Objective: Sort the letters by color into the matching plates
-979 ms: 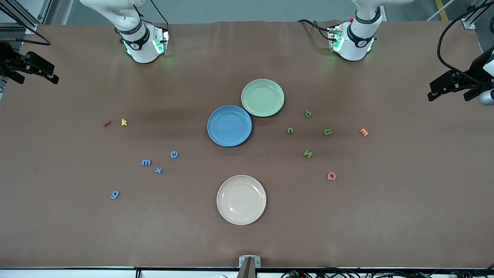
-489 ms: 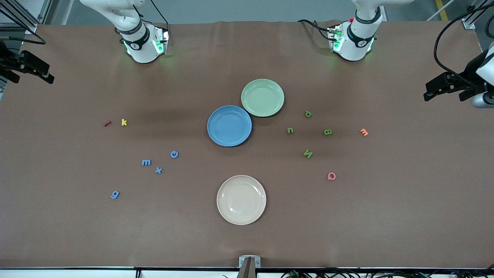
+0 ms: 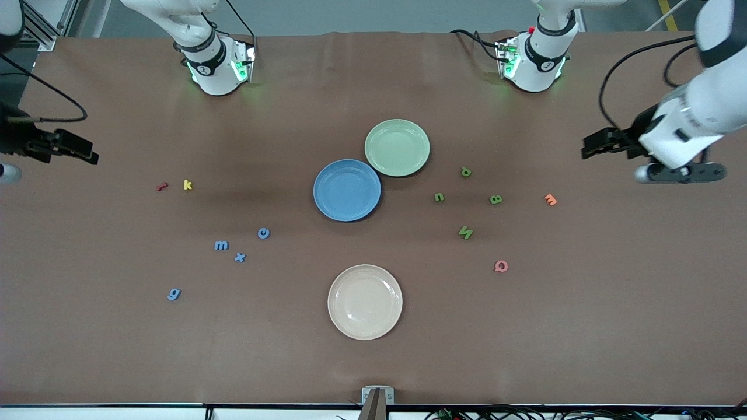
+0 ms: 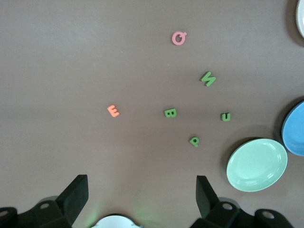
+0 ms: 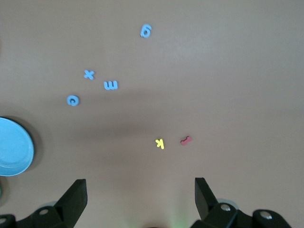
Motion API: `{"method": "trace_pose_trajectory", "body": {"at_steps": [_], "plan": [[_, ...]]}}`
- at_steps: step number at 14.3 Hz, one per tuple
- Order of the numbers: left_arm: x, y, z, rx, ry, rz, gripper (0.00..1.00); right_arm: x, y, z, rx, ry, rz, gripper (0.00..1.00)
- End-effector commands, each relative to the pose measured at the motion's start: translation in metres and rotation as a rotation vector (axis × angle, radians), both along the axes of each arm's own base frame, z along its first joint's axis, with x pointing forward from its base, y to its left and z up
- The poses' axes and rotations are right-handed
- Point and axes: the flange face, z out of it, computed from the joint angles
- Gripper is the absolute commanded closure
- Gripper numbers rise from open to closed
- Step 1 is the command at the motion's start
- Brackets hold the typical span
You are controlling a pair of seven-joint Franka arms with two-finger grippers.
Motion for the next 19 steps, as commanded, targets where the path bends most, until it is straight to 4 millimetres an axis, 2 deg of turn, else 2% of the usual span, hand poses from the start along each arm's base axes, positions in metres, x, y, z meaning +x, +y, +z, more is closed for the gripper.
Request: {"method": "trace_pose_trajectory", "body": {"at_steps": [1,2,3,4,8,10,12,16,19], "plan": [[-0.013,-0.025,-0.042,0.009,-0.003,0.047,0.00,0.018,-0.013,-0.028,-0.011,0.051,0.003,0.00],[-0.016,-0.035,-0.054,0.015,-0.004,0.063,0.00,0.022,-0.019,-0.036,-0.008,0.043,-0.007,0.00],[-0.020,-0.043,-0.069,0.022,-0.006,0.087,0.00,0.028,-0.029,-0.050,0.005,0.025,-0.029,0.00],[-0.024,-0.051,-0.084,0.029,-0.010,0.103,0.00,0.035,-0.030,-0.068,0.004,0.014,-0.032,0.00],[-0.048,-0.076,-0.150,0.051,-0.048,0.171,0.00,0.081,-0.009,-0.155,-0.002,-0.028,-0.032,0.00],[-0.064,-0.085,-0.182,0.052,-0.072,0.201,0.00,0.103,-0.011,-0.211,0.001,-0.062,-0.073,0.00],[-0.073,-0.086,-0.216,0.088,-0.092,0.206,0.00,0.116,-0.011,-0.247,0.012,-0.101,-0.084,0.00],[-0.080,-0.087,-0.277,0.125,-0.113,0.155,0.00,0.129,-0.007,-0.315,0.019,-0.132,-0.162,0.05],[-0.077,-0.090,-0.314,0.086,-0.115,0.150,0.00,0.142,0.005,-0.339,0.012,-0.137,-0.210,0.05]]}}
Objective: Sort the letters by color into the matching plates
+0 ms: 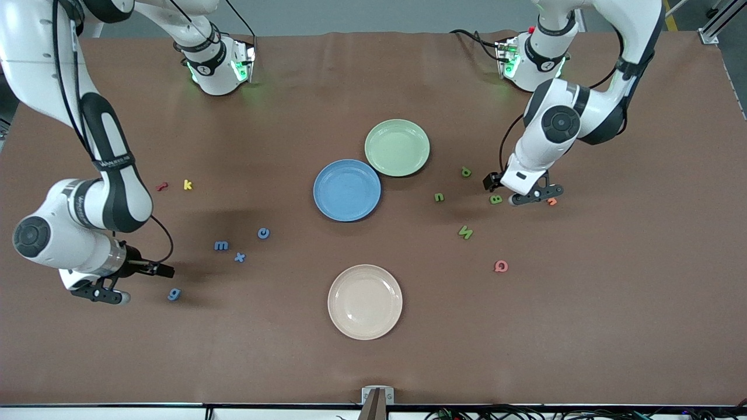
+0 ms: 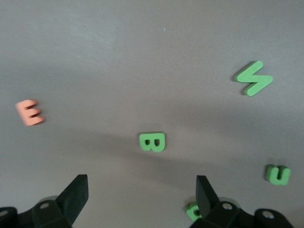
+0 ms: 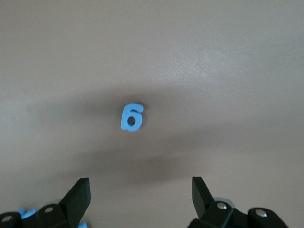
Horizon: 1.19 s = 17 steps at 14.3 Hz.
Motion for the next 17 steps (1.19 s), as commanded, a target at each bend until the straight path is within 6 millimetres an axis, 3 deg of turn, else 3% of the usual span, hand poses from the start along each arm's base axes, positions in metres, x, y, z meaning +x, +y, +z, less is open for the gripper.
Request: {"method": "trace_pose_trajectory", "body": {"at_steps": [1,3,8,11,12,15,17], "plan": [[0.005,-0.002,-0.029,-0.024,-0.031,-0.016,0.00,0.020,0.019,-0.010,0.007,-0.009,-0.062,0.05],[0.004,0.001,-0.045,-0.023,-0.021,-0.030,0.00,0.027,0.027,-0.023,0.002,-0.005,-0.086,0.07],[0.005,0.005,-0.055,-0.037,-0.025,-0.015,0.02,0.039,0.022,-0.052,-0.014,-0.016,-0.086,0.07],[0.004,0.004,-0.062,-0.043,-0.022,-0.016,0.05,0.044,0.016,-0.059,-0.050,-0.024,-0.058,0.07],[0.005,0.004,-0.065,-0.051,-0.031,-0.012,0.07,0.045,0.012,-0.060,-0.060,-0.025,-0.053,0.10],[0.005,0.003,-0.068,-0.058,-0.037,0.001,0.12,0.045,0.012,-0.062,-0.062,-0.022,-0.049,0.33],[0.005,0.004,-0.069,-0.059,-0.036,0.003,0.21,0.045,0.012,-0.062,-0.062,-0.022,-0.050,0.37]]}}
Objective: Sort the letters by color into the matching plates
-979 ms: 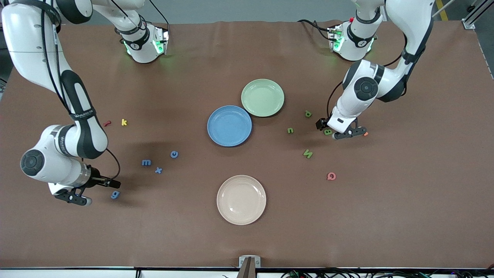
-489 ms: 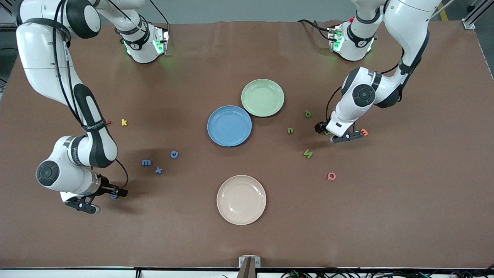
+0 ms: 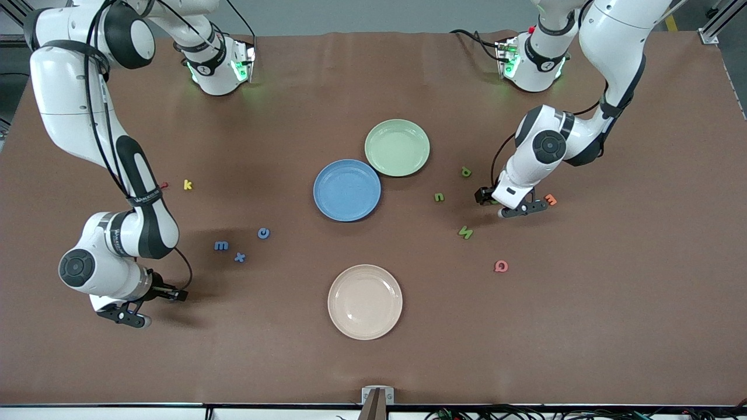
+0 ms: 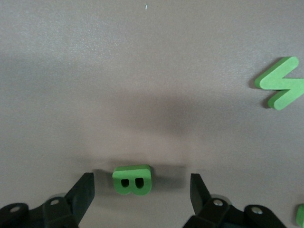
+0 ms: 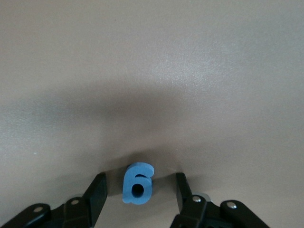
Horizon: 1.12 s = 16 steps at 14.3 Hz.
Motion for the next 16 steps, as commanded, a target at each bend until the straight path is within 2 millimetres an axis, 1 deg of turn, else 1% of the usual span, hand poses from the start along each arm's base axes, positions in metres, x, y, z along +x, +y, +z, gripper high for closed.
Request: {"method": "trace_pose_trajectory", "body": {"at_steps": [1,3,5,8,9,11,13,14,15,16], "plan": [[0.001,0.000,-0.002,0.005,-0.014,0.001,0.26,0.004,-0.002,-0.001,-0.008,-0.001,-0.005,0.37],[0.001,0.001,-0.003,0.013,-0.016,-0.004,0.36,0.004,-0.002,-0.001,-0.008,-0.001,-0.005,0.40],[0.001,0.001,-0.002,0.013,-0.018,0.000,0.44,0.004,-0.002,-0.001,-0.008,-0.001,-0.003,0.51],[0.002,0.000,-0.002,0.012,-0.019,-0.002,0.60,0.005,-0.002,-0.001,-0.008,-0.003,0.000,0.68],[0.002,0.000,-0.002,0.012,-0.019,-0.002,0.64,0.005,-0.002,-0.001,-0.008,-0.003,0.000,0.75],[0.002,0.000,-0.001,0.012,-0.021,-0.002,0.69,0.005,-0.002,-0.001,-0.008,-0.003,0.000,0.95],[0.004,0.000,0.001,0.012,-0.025,-0.001,0.72,0.005,-0.002,-0.001,-0.008,-0.001,0.003,0.98],[0.005,0.001,0.003,0.012,-0.030,0.002,0.72,0.005,0.002,0.002,-0.008,0.003,0.004,0.99],[0.006,0.000,0.006,0.013,-0.034,0.007,0.73,0.006,0.007,0.007,-0.009,-0.001,0.006,0.99],[0.007,-0.002,0.011,0.014,-0.040,0.016,0.73,0.007,0.016,0.017,-0.007,0.003,0.014,0.99]]}}
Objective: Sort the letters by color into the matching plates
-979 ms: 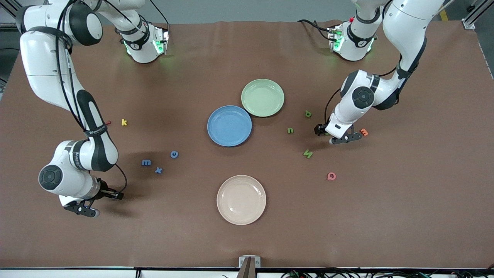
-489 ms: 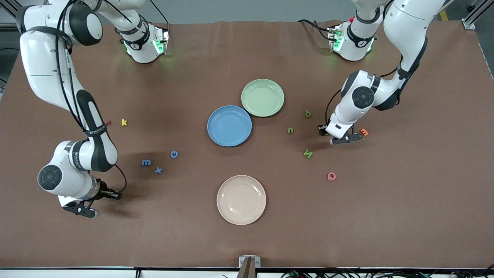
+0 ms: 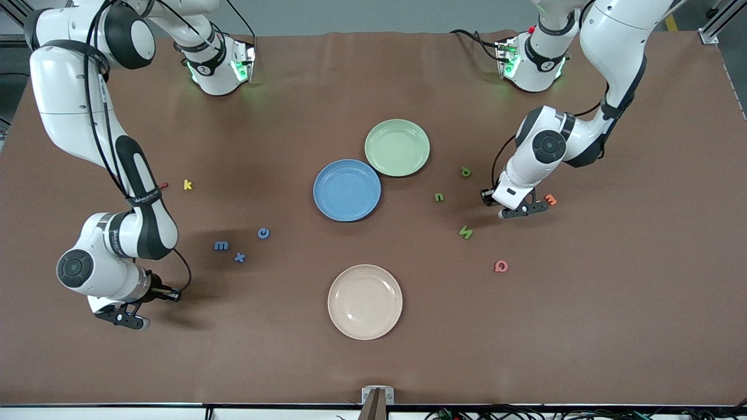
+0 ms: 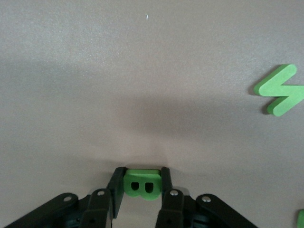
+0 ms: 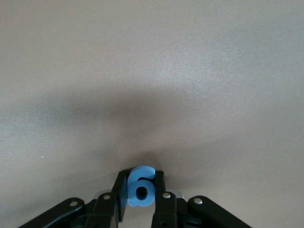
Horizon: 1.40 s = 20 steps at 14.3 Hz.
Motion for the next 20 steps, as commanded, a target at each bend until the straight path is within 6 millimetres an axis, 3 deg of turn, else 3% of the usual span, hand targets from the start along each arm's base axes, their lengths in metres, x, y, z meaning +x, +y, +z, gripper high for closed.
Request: {"method": "trace_pose_trajectory", "body": {"at_steps": [1,3,4,7,9,11,14,16,20], "plan": [[0.004,-0.005,0.014,0.006,-0.034,0.023,0.73,0.002,0.023,0.021,-0.005,0.031,0.020,0.99],[0.002,-0.012,0.024,0.021,-0.030,0.041,0.73,0.000,0.042,0.052,0.014,0.057,0.016,0.99],[0.000,-0.019,0.030,0.031,-0.026,0.046,0.73,-0.005,0.060,0.077,0.014,0.069,-0.025,0.99],[-0.011,-0.051,0.046,0.048,-0.015,0.054,0.73,-0.037,0.153,0.121,0.016,0.051,-0.117,0.99],[-0.020,-0.078,0.059,0.059,0.001,0.058,0.73,-0.069,0.216,0.126,0.014,0.044,-0.186,0.99],[-0.035,-0.109,0.068,0.066,0.020,0.059,0.73,-0.108,0.285,0.116,0.015,0.035,-0.263,0.99],[-0.061,-0.155,0.076,0.051,0.031,0.067,0.73,-0.162,0.360,0.093,0.022,0.024,-0.346,0.99],[-0.087,-0.185,0.076,0.047,0.038,0.062,0.73,-0.192,0.392,0.076,0.027,0.020,-0.377,0.99],[-0.142,-0.239,0.067,0.057,0.058,0.056,0.73,-0.228,0.422,0.059,0.002,0.044,-0.392,0.99]]}}
